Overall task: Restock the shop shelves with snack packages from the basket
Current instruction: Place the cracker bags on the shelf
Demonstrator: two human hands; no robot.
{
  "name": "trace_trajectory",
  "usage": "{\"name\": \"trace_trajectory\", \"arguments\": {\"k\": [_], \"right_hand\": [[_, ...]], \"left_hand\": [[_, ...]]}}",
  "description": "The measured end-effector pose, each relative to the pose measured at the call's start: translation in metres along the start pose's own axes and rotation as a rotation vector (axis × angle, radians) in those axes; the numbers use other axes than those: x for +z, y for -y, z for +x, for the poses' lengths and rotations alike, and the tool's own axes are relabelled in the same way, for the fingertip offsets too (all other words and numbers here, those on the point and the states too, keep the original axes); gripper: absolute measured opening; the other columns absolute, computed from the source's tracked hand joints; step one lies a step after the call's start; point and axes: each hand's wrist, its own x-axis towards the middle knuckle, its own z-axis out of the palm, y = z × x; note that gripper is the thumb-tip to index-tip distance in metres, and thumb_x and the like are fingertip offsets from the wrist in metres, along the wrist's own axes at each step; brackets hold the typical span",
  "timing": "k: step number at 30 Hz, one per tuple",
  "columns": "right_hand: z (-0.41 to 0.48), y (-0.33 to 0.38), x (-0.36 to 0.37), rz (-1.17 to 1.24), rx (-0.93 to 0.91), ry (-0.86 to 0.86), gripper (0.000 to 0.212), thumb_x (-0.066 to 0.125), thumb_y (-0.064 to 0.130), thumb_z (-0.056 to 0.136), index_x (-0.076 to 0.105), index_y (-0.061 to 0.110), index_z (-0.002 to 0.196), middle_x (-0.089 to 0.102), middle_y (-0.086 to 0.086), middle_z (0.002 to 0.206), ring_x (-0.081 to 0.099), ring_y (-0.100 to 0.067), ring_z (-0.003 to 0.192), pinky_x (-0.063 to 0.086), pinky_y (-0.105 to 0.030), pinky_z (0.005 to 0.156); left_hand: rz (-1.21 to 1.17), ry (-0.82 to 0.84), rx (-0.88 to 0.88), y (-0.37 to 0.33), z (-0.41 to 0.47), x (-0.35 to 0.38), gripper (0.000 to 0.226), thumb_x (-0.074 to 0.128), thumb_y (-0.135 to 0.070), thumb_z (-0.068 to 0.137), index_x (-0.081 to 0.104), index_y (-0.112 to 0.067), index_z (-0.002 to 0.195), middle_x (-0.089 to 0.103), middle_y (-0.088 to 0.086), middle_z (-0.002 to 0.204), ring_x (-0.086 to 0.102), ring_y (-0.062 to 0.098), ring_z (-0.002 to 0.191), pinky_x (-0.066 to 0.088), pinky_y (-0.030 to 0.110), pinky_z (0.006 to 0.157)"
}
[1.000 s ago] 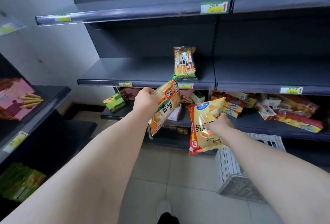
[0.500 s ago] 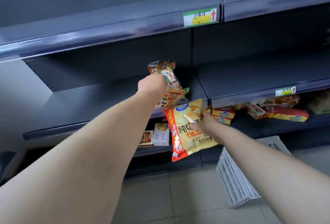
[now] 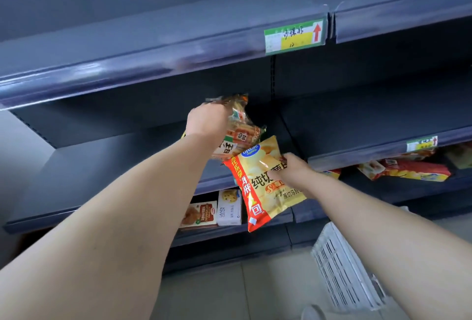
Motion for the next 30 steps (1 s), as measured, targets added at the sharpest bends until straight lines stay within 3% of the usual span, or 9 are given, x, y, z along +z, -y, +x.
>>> {"name": "trace_trajectory", "arguments": {"k": [3, 7, 9, 13, 16, 20, 24, 28, 30], "right_hand": [[0.011, 0.006, 0.003, 0.028, 0.043, -0.017, 0.038, 0.069, 0.033, 0.089, 0.049, 0.016, 0.117, 0.062, -0.004, 0.111, 0.062, -0.024, 0.103, 0.053, -0.044, 0.091], [0.020, 0.003, 0.013, -0.008, 0.146, -0.013, 0.054, 0.065, 0.037, 0.091, 0.046, 0.009, 0.132, 0.059, -0.005, 0.115, 0.057, -0.024, 0.103, 0.051, -0.039, 0.087], [0.022, 0.003, 0.012, 0.035, 0.157, -0.009, 0.051, 0.064, 0.032, 0.093, 0.042, 0.008, 0.133, 0.056, -0.004, 0.106, 0.054, -0.022, 0.096, 0.048, -0.036, 0.077], [0.026, 0.001, 0.005, 0.079, 0.124, -0.026, 0.046, 0.071, 0.026, 0.088, 0.048, 0.012, 0.124, 0.061, -0.007, 0.110, 0.061, -0.025, 0.095, 0.055, -0.038, 0.075], [0.027, -0.004, -0.002, 0.073, 0.103, -0.131, 0.046, 0.076, 0.024, 0.078, 0.052, 0.017, 0.116, 0.064, -0.007, 0.109, 0.065, -0.028, 0.093, 0.057, -0.047, 0.083], [0.021, -0.010, -0.020, -0.003, 0.123, -0.336, 0.045, 0.069, 0.028, 0.072, 0.049, 0.024, 0.112, 0.064, -0.002, 0.100, 0.064, -0.028, 0.086, 0.057, -0.047, 0.079], [0.016, -0.011, -0.041, 0.017, 0.128, -0.472, 0.038, 0.061, 0.026, 0.082, 0.045, 0.021, 0.115, 0.060, -0.002, 0.100, 0.062, -0.030, 0.085, 0.055, -0.044, 0.079], [0.018, -0.017, -0.052, 0.118, 0.076, -0.342, 0.030, 0.066, 0.028, 0.075, 0.062, 0.019, 0.103, 0.069, -0.002, 0.098, 0.067, -0.027, 0.085, 0.058, -0.046, 0.080], [0.018, -0.021, -0.051, 0.110, 0.089, -0.277, 0.026, 0.069, 0.028, 0.073, 0.065, 0.021, 0.098, 0.072, -0.002, 0.092, 0.069, -0.026, 0.081, 0.059, -0.046, 0.078]], "left_hand": [[-0.258, -0.063, 0.043, -0.002, 0.014, 0.002, 0.045, 0.058, -0.004, 0.088, 0.058, -0.018, 0.131, 0.064, 0.008, 0.117, 0.062, 0.030, 0.099, 0.050, 0.037, 0.078], [-0.322, -0.006, -0.007, -0.010, 0.009, 0.012, 0.087, 0.081, -0.033, 0.072, 0.034, -0.016, 0.144, 0.045, 0.008, 0.137, 0.045, 0.031, 0.125, 0.037, 0.048, 0.108], [-0.318, 0.095, -0.207, 0.001, 0.002, 0.028, 0.092, 0.084, -0.032, 0.067, 0.030, -0.013, 0.139, 0.043, 0.010, 0.133, 0.045, 0.034, 0.122, 0.041, 0.053, 0.102], [-0.500, 0.113, -0.384, 0.021, -0.009, 0.040, 0.050, 0.072, -0.018, 0.080, 0.034, -0.011, 0.112, 0.058, 0.009, 0.104, 0.059, 0.033, 0.094, 0.048, 0.043, 0.073], [-0.637, -0.011, -0.469, 0.020, -0.009, 0.035, 0.043, 0.063, -0.019, 0.078, 0.041, -0.017, 0.115, 0.057, -0.003, 0.097, 0.056, 0.028, 0.093, 0.044, 0.046, 0.092], [-0.862, -0.014, -0.477, 0.022, 0.000, 0.029, 0.040, 0.059, -0.020, 0.072, 0.051, -0.038, 0.107, 0.059, -0.017, 0.085, 0.060, 0.023, 0.093, 0.048, 0.046, 0.094], [-0.716, 0.090, -0.399, 0.031, 0.018, 0.030, 0.048, 0.054, -0.025, 0.078, 0.058, -0.042, 0.123, 0.061, -0.011, 0.099, 0.060, 0.025, 0.103, 0.046, 0.049, 0.099], [-0.430, 0.192, -0.373, 0.020, 0.037, 0.034, 0.052, 0.049, -0.022, 0.089, 0.049, -0.043, 0.136, 0.056, 0.000, 0.132, 0.041, 0.031, 0.130, 0.029, 0.057, 0.106], [-0.273, 0.128, -0.316, 0.009, 0.047, 0.040, 0.054, 0.052, -0.022, 0.092, 0.043, -0.040, 0.142, 0.049, 0.003, 0.141, 0.028, 0.032, 0.139, 0.020, 0.062, 0.112]]}}
